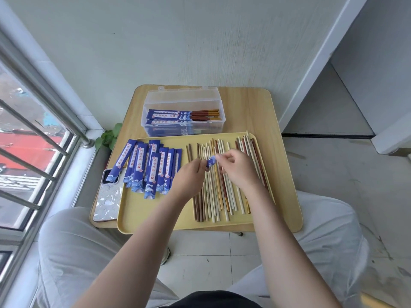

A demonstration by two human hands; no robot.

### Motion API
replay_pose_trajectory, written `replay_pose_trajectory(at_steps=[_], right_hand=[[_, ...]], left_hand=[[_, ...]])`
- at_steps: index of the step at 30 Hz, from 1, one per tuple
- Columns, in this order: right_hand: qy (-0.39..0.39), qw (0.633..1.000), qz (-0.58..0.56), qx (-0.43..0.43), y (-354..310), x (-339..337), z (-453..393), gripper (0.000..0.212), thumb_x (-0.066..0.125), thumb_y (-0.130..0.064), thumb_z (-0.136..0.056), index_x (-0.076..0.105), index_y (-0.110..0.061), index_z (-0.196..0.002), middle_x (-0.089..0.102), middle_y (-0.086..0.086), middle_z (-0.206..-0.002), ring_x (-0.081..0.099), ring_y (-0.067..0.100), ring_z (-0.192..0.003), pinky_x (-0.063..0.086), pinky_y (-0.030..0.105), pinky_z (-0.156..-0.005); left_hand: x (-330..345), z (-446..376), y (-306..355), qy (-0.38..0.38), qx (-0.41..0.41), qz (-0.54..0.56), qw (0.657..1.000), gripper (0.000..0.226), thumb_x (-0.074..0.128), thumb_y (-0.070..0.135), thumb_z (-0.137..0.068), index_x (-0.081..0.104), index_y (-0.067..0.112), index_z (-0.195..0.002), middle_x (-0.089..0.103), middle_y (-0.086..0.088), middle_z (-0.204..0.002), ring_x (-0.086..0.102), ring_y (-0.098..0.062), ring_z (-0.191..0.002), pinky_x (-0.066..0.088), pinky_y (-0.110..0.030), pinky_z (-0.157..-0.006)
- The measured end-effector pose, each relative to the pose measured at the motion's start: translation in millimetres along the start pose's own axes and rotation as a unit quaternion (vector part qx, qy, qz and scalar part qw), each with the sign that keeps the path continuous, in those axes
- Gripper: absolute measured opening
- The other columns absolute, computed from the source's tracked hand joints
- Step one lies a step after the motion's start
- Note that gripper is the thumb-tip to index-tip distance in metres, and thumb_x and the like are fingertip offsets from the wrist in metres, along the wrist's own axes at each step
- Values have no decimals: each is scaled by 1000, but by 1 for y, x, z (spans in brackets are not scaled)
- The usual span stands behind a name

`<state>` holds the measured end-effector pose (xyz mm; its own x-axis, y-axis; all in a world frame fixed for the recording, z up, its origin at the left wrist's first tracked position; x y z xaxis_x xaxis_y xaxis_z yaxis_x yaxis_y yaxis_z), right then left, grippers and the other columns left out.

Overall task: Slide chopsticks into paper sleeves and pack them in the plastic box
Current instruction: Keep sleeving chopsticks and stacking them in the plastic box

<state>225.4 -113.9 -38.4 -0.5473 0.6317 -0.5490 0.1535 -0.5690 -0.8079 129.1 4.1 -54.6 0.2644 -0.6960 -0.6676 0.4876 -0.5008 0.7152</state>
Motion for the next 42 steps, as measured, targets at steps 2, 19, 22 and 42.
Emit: replay_pose_trajectory(at_steps=[2,19,22,42], right_hand=[[106,982,156,15,12,-24,0,30,54,-34,-100,64,-10,-114,64,3,-114,59,22,-109,52,38,-93],[69,974,212,37,37,-5,-1,34,55,-23,-100,54,-7,-131,53,10,-130,53,23,-113,50,32,-88],[72,985,156,30,38,-6,-3,27,47,-20,-104,62,-10,-123,62,6,-119,54,15,-90,42,25,-74],[48,970,185,150,83,-4,3,18,59,-26,-100,62,-9,-95,61,5,-81,55,19,-61,31,22,-45]], left_hand=[[11,0,-15,-16,-68,100,993,38,31,34,-108,60,14,-92,57,-3,-78,49,-16,-66,41,-34,-64],[8,-1,-50,16,-148,30,988,39,28,28,-107,59,5,-100,61,-8,-97,58,-30,-94,48,-43,-82],[5,2,-58,46,-159,83,983,37,31,27,-106,59,9,-90,62,-11,-91,58,-30,-86,51,-44,-78],[32,18,-50,-37,-201,243,948,33,32,29,-108,58,12,-94,59,-6,-68,56,-19,-60,49,-31,-60]])
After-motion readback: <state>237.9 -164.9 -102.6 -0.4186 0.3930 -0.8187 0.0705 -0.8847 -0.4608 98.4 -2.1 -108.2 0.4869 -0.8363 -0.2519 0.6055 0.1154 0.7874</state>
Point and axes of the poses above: each hand's wrist, its own z-axis away from the middle knuckle, its own x-axis out of the palm, y = z × x, the point moved 10 cm from there along -z, towards the middle knuckle
